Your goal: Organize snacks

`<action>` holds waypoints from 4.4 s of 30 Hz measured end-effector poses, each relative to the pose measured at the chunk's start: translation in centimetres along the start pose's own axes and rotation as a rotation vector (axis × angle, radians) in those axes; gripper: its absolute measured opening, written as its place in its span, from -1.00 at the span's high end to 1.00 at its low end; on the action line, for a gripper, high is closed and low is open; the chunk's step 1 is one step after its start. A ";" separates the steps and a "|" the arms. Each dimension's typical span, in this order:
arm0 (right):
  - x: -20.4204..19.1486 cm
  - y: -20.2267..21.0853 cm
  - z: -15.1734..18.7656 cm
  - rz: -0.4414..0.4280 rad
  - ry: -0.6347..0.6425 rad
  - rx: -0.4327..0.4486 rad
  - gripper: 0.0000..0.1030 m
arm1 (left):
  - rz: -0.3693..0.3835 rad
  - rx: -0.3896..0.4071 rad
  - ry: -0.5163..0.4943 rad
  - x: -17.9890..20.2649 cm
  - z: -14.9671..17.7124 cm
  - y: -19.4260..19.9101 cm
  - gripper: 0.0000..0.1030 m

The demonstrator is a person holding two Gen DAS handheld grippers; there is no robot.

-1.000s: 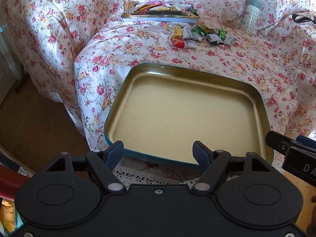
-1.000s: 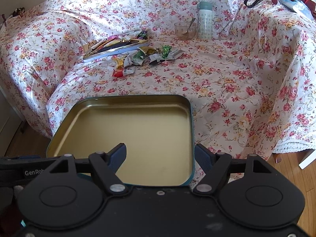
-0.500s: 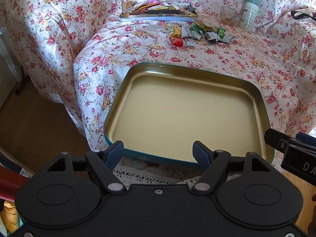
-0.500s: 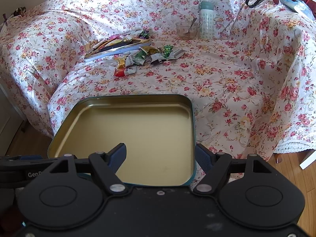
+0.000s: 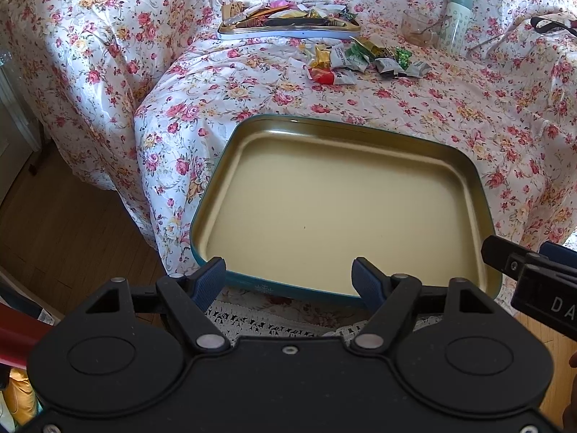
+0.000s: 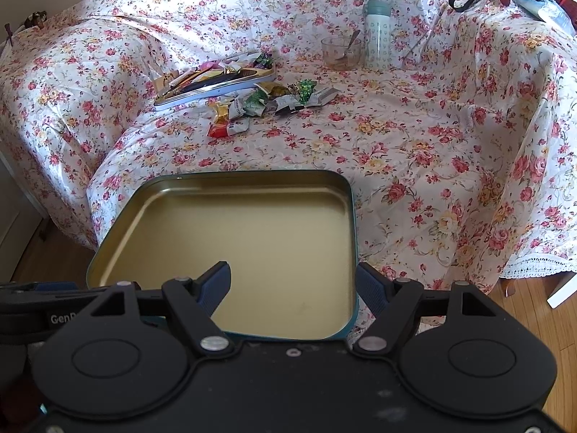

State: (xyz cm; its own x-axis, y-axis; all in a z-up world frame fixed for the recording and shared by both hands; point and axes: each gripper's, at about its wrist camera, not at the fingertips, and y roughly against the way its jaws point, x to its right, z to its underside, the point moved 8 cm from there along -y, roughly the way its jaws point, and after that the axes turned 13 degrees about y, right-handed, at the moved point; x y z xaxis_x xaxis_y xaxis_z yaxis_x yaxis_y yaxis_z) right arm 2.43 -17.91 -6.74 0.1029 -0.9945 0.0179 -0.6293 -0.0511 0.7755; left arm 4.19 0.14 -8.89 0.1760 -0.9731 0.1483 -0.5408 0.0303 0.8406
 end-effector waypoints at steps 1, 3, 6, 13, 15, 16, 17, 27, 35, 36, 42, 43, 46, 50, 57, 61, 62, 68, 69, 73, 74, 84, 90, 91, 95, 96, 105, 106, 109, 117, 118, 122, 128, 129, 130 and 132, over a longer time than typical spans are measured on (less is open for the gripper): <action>0.0 0.0 0.0 0.000 0.000 0.000 -0.53 | 0.000 0.000 0.001 0.0 0.0 0.0 -0.49; -0.1 -0.1 0.0 -0.001 0.001 -0.001 -0.53 | -0.001 0.000 0.001 0.0 0.0 0.0 -0.49; -0.2 -0.1 0.1 -0.002 0.002 -0.003 -0.53 | -0.001 -0.001 0.001 0.0 0.0 0.0 -0.49; -0.3 -0.1 0.2 -0.002 0.006 -0.004 -0.53 | -0.001 -0.001 0.000 0.0 0.0 0.0 -0.49; -0.4 -0.1 0.2 -0.002 0.007 -0.003 -0.53 | 0.000 -0.002 0.000 0.0 0.0 0.0 -0.49; -0.4 -0.2 0.2 -0.002 0.007 -0.004 -0.53 | -0.001 -0.002 0.000 0.0 0.0 0.0 -0.49; -0.4 -0.1 0.2 -0.002 0.007 -0.004 -0.53 | -0.002 -0.001 0.000 0.0 0.0 0.0 -0.49; -0.4 -0.5 0.3 -0.013 0.008 -0.020 -0.53 | 0.007 -0.064 -0.013 0.1 0.7 -1.0 -0.49; -0.1 -2.3 -0.3 -0.029 0.015 -0.074 -0.53 | 0.000 -0.188 -0.059 0.8 0.9 -2.6 -0.49; -0.1 -2.6 -0.5 -0.030 0.018 -0.083 -0.53 | -0.001 -0.201 -0.063 0.9 0.9 -2.7 -0.49; 0.4 -4.2 -0.9 -0.051 0.029 -0.144 -0.53 | -0.022 -0.260 -0.100 1.3 0.2 -3.0 -0.49; 0.4 -4.5 -0.9 -0.054 0.029 -0.154 -0.53 | -0.023 -0.277 -0.107 1.4 0.1 -3.1 -0.49; 0.7 -5.1 -1.1 -0.059 0.023 -0.181 -0.53 | -0.023 -0.321 -0.119 1.8 -0.1 -3.3 -0.49; 0.9 -6.2 -1.4 -0.061 0.019 -0.213 -0.53 | -0.031 -0.348 -0.133 2.2 -0.6 -3.7 -0.49; 1.2 -7.5 -1.5 -0.072 0.001 -0.270 -0.53 | -0.041 -0.387 -0.136 2.9 -1.5 -4.6 -0.49; 1.6 -8.3 -1.8 -0.073 -0.003 -0.297 -0.53 | -0.046 -0.414 -0.137 3.3 -1.6 -5.3 -0.49; 1.7 -8.5 -1.9 -0.072 -0.003 -0.304 -0.53 | -0.049 -0.419 -0.138 3.4 -1.6 -5.5 -0.49; 2.1 -9.7 -2.5 -0.073 -0.007 -0.336 -0.53 | -0.063 -0.450 -0.142 3.7 -2.0 -6.6 -0.49; 2.2 -9.8 -2.6 -0.073 -0.008 -0.340 -0.53 | -0.065 -0.455 -0.142 3.7 -2.1 -6.7 -0.49; 2.4 -10.3 -3.2 -0.074 -0.010 -0.354 -0.53 | -0.068 -0.474 -0.145 3.9 -2.6 -7.3 -0.49; 2.5 -10.4 -3.4 -0.073 -0.010 -0.357 -0.53 | -0.068 -0.478 -0.146 4.0 -2.8 -7.4 -0.49; 3.1 -11.5 -6.6 -0.085 -0.016 -0.343 -0.52 | -0.041 -0.343 -0.158 4.8 -7.5 -7.2 -0.44; 3.9 -12.9 -10.8 -0.061 0.005 -0.261 -0.53 | 0.017 -0.153 -0.113 4.9 -13.2 -7.9 -0.44; 4.1 -13.2 -11.7 -0.052 0.014 -0.242 -0.53 | 0.026 -0.134 -0.103 5.0 -13.9 -8.3 -0.43; 4.8 -14.8 -14.5 -0.016 0.045 -0.165 -0.51 | 0.062 -0.101 -0.087 5.3 -16.0 -10.8 -0.34; 5.0 -15.3 -15.3 -0.007 0.052 -0.145 -0.48 | 0.067 -0.088 -0.084 5.3 -16.4 -11.4 -0.29; 7.0 -20.9 -18.0 -0.006 -0.024 -0.154 -0.31 | 0.142 0.036 -0.262 7.6 -18.6 -15.8 -0.29; 7.1 -21.4 -18.1 -0.016 -0.037 -0.154 -0.31 | 0.147 0.036 -0.313 8.0 -18.6 -16.4 -0.29; 7.6 -22.6 -18.7 -0.030 -0.068 -0.140 -0.31 | 0.149 0.055 -0.473 9.0 -18.3 -17.5 -0.29; 8.1 -24.3 -19.3 -0.050 -0.126 -0.095 -0.31 | 0.144 0.099 -0.616 10.3 -18.4 -19.4 -0.31; 8.2 -24.3 -19.3 -0.051 -0.130 -0.094 -0.31 | 0.149 0.093 -0.612 10.3 -18.5 -19.7 -0.31; 8.3 -25.1 -19.1 -0.042 -0.134 -0.101 -0.31 | 0.181 0.077 -0.563 10.6 -19.1 -20.7 -0.36; 7.8 -26.0 -18.3 -0.060 -0.121 -0.122 -0.31 | 0.250 -0.010 -0.415 10.4 -20.3 -22.2 -0.46; 7.7 -26.2 -18.1 -0.062 -0.123 -0.125 -0.31 | 0.263 -0.021 -0.390 10.3 -20.5 -22.4 -0.51; 7.6 -26.4 -18.0 -0.063 -0.125 -0.132 -0.31 | 0.266 -0.022 -0.390 10.4 -20.5 -22.5 -0.55; 7.5 -26.7 -17.6 -0.060 -0.128 -0.151 -0.31 | 0.252 -0.008 -0.389 10.5 -20.2 -22.6 -0.60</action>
State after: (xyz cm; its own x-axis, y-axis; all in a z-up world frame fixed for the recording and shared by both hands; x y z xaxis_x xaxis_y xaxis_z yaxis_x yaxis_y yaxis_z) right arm 33.56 -22.44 -16.27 0.0320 -0.9940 -0.1042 -0.5013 -0.1061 0.8587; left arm 34.87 -6.19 -15.78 -0.2824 -0.9485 0.1434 -0.5203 0.2770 0.8078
